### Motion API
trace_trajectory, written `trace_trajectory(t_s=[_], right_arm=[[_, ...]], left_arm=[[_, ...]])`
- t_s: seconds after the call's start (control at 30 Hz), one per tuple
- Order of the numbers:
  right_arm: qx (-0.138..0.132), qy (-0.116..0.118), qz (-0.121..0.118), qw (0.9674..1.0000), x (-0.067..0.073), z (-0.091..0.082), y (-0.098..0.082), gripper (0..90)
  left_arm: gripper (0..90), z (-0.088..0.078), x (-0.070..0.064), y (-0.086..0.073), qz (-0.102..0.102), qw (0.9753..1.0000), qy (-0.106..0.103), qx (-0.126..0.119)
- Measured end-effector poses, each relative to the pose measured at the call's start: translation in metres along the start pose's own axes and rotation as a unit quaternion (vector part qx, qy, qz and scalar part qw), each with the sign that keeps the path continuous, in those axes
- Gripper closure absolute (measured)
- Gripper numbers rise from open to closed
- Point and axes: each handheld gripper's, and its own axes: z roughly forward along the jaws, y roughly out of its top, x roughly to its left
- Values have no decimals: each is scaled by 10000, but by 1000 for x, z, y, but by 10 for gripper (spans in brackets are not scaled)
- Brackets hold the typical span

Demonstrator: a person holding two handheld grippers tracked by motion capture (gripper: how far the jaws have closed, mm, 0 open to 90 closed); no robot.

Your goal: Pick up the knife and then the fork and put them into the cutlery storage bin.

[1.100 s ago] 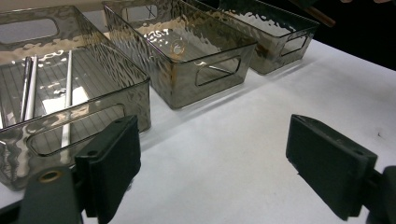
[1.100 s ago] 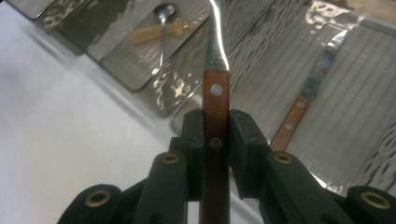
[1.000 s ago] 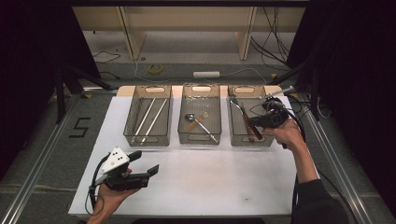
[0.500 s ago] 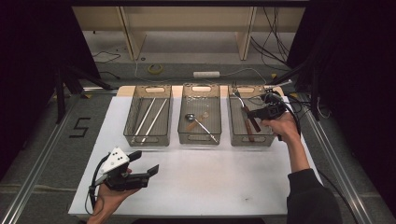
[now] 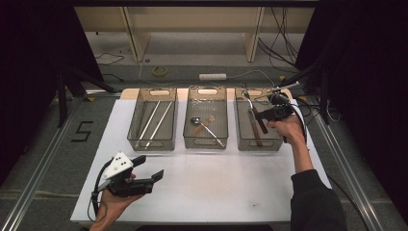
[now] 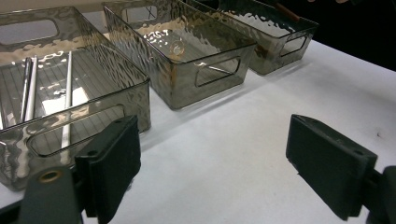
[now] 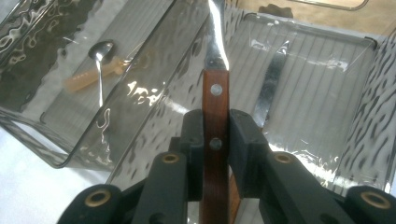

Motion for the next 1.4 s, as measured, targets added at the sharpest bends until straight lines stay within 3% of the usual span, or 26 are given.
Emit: trace_trajectory(t_s=[0.5, 1.4], right_arm=[[68, -234, 180, 9995, -2, 13, -1, 772], [258, -393, 401, 9981, 1, 37, -9, 770]], left_arm=[[174, 0, 0, 0, 7, 10000, -5, 1], [174, 0, 0, 0, 24, 10000, -11, 13]])
